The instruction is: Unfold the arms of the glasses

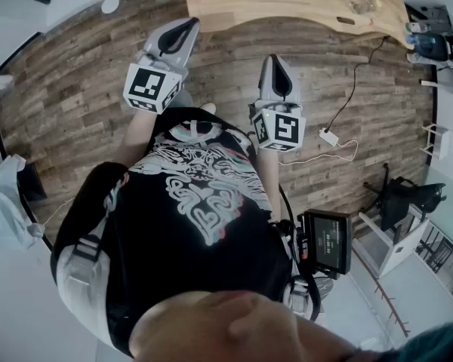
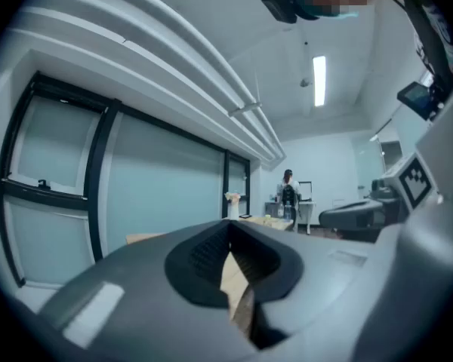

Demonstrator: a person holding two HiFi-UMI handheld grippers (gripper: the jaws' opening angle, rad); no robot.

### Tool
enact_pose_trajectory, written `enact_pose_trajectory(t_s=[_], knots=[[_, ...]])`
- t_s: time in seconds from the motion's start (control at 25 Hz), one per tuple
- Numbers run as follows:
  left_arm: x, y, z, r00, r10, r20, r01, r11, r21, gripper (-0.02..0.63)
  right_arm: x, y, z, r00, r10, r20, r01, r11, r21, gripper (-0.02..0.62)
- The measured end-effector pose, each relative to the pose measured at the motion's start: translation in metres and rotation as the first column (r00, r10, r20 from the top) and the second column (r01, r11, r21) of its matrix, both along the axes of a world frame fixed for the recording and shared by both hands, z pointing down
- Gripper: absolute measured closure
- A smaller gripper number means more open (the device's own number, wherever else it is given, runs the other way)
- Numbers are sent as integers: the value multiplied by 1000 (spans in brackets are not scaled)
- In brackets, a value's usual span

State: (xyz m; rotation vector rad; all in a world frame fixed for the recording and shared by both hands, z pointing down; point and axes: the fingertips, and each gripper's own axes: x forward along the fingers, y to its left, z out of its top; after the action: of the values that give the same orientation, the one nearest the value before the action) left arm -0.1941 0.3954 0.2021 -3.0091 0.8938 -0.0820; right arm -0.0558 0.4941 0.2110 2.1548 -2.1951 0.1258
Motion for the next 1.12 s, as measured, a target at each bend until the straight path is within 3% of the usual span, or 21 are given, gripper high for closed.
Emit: enact_pose_trajectory(t_s=[0.76, 1.12], knots=[[-5, 4, 8, 999, -32, 24, 33, 999, -19, 620, 8, 8, 4, 999, -3, 35, 3, 1000, 13, 597], [8, -28, 31, 996, -61, 62, 64, 996, -59, 620, 26, -29, 24, 998, -25, 66, 26, 999, -25, 597]])
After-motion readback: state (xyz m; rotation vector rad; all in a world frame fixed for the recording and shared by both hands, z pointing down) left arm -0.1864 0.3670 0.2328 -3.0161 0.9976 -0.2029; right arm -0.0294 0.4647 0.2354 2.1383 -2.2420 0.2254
